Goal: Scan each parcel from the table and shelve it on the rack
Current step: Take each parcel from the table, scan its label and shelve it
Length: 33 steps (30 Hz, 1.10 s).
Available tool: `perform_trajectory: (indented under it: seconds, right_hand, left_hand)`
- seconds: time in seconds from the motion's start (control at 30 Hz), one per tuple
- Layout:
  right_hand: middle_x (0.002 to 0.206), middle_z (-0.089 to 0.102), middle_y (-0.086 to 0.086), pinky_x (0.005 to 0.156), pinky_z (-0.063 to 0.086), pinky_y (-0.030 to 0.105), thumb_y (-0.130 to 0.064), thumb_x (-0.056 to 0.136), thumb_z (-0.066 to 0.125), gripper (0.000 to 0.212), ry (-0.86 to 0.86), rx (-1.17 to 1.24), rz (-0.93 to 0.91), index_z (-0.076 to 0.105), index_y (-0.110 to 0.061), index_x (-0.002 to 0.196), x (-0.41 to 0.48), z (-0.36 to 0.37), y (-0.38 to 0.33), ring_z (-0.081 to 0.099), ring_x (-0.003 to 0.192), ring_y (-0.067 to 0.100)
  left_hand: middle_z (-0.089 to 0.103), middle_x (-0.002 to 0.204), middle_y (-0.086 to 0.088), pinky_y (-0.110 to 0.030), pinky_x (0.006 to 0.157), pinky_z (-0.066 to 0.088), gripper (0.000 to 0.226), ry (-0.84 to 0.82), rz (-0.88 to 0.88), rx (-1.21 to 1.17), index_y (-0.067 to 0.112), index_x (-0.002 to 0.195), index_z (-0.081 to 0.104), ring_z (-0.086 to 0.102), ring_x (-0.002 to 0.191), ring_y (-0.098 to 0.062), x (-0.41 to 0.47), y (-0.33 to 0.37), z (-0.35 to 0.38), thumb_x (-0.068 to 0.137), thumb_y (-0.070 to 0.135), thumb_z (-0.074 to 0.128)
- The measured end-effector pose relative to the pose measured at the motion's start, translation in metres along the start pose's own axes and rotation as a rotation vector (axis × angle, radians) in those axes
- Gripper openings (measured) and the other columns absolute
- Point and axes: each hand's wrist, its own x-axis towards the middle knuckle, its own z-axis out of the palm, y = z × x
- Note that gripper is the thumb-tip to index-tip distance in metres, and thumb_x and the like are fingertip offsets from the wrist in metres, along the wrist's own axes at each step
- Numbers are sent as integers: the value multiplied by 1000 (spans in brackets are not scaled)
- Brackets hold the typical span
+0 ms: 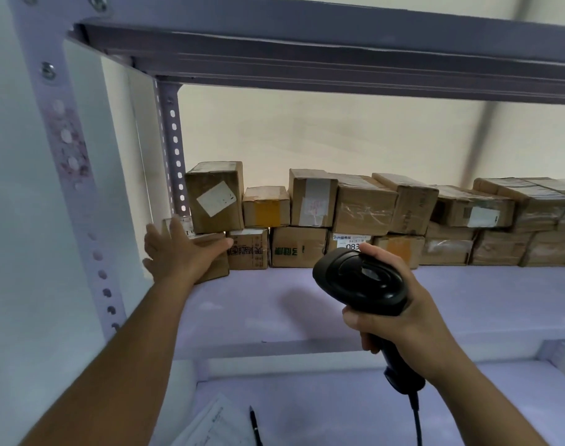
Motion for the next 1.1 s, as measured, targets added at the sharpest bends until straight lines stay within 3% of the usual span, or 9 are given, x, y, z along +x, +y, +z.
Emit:
perform_trajectory:
  seconds: [0.17,0.27,0.47,0.67,0.93,1.1]
  right_hand:
    - [105,65,-22,50,56,33,12,70,76,85,-25,4,12,50,-41,131,5,5,7,62,52,29]
    - [107,65,-17,50,55,34,13,70,77,85,-22,26,26,52,-42,130,7,8,12,62,52,27]
    - [115,64,-5,51,56,35,14,71,76,84,1,38,38,52,-42,130,9,13,18,62,52,25]
    - [117,62,6,49,54,32,15,71,76,85,-1,38,33,51,-39,131,12,15,17,62,50,25]
    - [107,67,-11,51,55,37,14,71,76,84,-42,50,43,54,-46,126,12,18,24,61,51,27]
    - [110,67,-4,50,54,37,14,71,76,85,-37,58,44,54,-45,127,8,18,24,61,51,27]
  left_hand:
    - [17,153,-14,-54,109,28,98,4,-30,74,21,143,34,19,141,-37,7,2,11,68,73,69]
    - [28,145,-14,-50,105,35,85,37,3,96,19,137,40,28,134,-37,14,0,13,72,66,70]
    - [31,142,-14,-45,104,36,76,80,71,36,18,135,43,29,132,-34,20,-6,12,75,51,75]
    - [30,141,-13,-45,104,35,78,58,126,25,20,136,41,27,132,-33,15,-11,13,73,53,75]
    - [32,146,-14,-47,107,34,90,4,151,15,17,140,40,29,136,-32,24,-15,11,69,59,77]
    - [16,159,-12,-50,117,17,104,33,161,52,25,150,24,12,147,-32,18,-17,10,67,63,76]
